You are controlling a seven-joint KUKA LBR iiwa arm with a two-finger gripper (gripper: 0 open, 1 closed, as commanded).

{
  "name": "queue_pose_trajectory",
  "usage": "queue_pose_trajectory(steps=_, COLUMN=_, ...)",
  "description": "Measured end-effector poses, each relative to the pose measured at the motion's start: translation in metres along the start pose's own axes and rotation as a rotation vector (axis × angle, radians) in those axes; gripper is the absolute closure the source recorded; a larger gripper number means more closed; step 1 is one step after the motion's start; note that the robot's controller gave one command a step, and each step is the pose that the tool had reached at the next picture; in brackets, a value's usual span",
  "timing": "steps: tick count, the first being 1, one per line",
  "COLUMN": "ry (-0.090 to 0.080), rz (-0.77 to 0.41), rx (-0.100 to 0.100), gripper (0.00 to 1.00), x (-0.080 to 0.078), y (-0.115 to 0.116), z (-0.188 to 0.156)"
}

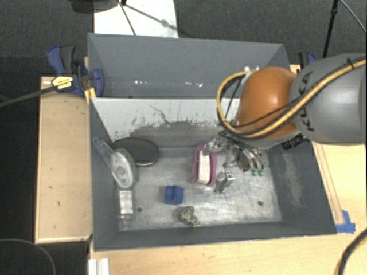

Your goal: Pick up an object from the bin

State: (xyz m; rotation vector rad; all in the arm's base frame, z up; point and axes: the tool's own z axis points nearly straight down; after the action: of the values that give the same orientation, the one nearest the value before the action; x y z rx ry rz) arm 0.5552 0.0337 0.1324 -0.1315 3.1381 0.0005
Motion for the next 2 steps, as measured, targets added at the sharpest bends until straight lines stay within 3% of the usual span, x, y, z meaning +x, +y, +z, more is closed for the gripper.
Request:
queue_pose_trajectory(steps=1, ry=-0.013, rz=-0.172, rx=0.0, gripper=0.0, x=0.041, y=0.071, z=0.059)
queue_pose_trajectory(steps=2, ry=-0.041, rz=-0.248, rx=0.004, gripper=0.0, x=0.055, y=0.108, z=0.052)
